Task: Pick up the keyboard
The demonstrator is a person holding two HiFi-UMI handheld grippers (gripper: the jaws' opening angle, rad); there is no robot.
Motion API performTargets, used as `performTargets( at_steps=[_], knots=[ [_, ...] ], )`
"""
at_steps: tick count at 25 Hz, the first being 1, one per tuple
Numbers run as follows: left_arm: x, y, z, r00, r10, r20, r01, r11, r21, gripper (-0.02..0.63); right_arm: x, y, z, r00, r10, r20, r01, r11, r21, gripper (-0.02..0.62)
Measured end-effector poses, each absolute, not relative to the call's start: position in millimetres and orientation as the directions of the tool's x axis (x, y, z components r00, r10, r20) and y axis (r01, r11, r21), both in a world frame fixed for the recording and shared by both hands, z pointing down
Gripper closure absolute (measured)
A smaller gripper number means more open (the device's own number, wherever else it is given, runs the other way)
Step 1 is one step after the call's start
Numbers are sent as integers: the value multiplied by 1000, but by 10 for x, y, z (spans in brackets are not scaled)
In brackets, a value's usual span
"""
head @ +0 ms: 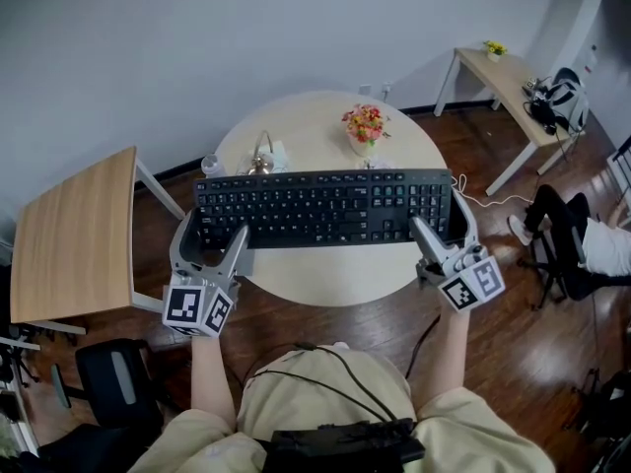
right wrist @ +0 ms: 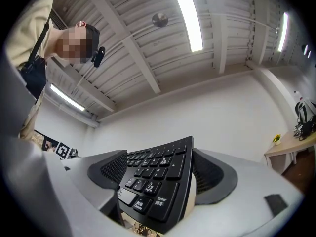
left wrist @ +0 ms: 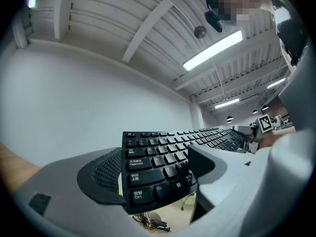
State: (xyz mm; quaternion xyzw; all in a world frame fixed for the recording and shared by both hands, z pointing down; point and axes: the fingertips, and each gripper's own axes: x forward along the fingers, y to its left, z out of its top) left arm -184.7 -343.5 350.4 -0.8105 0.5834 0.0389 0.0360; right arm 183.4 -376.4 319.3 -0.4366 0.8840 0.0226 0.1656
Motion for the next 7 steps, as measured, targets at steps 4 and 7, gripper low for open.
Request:
performTargets(
  at_steps=[4,7],
  knots=[
    [-1832,-3422,3503,318,-943,-103,-948,-318,-12,210,1853,-3741,3197,-569,-761,-313,-774,624,-110,178],
    [-1828,-3451,3516,320,-942,-104,-947,-321,-12,209,1856,-3763,3212,-573,-759,-309,-772,626,-106,178]
  ],
)
